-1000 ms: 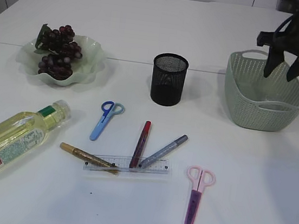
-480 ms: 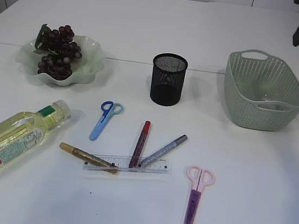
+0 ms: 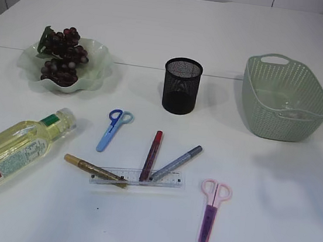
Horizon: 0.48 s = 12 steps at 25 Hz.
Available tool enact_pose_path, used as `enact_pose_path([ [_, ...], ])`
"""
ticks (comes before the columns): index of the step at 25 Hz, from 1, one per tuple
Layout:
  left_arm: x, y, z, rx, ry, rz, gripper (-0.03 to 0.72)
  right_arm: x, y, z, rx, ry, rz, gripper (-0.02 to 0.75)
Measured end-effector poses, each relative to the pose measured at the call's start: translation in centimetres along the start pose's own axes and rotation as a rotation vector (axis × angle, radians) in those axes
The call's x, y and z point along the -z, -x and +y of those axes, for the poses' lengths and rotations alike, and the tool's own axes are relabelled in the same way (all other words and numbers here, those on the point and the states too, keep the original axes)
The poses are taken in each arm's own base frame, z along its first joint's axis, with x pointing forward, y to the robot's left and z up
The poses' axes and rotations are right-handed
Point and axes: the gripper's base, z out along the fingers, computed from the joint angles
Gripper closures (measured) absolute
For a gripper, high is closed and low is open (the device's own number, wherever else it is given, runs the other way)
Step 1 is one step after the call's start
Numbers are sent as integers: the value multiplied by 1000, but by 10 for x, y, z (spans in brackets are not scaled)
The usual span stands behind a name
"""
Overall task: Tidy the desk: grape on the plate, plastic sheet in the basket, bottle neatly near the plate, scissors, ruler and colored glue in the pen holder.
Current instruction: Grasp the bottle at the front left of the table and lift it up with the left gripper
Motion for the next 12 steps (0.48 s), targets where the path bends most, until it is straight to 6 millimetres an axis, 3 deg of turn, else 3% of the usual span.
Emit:
enact_pose_path([
  [6, -29, 19, 4, -45, -37, 46, 141, -10, -39, -7, 0, -20, 63, 276],
  [12, -74, 47, 10, -102, -63, 168, 127, -15, -48, -1, -18, 56, 96, 271],
])
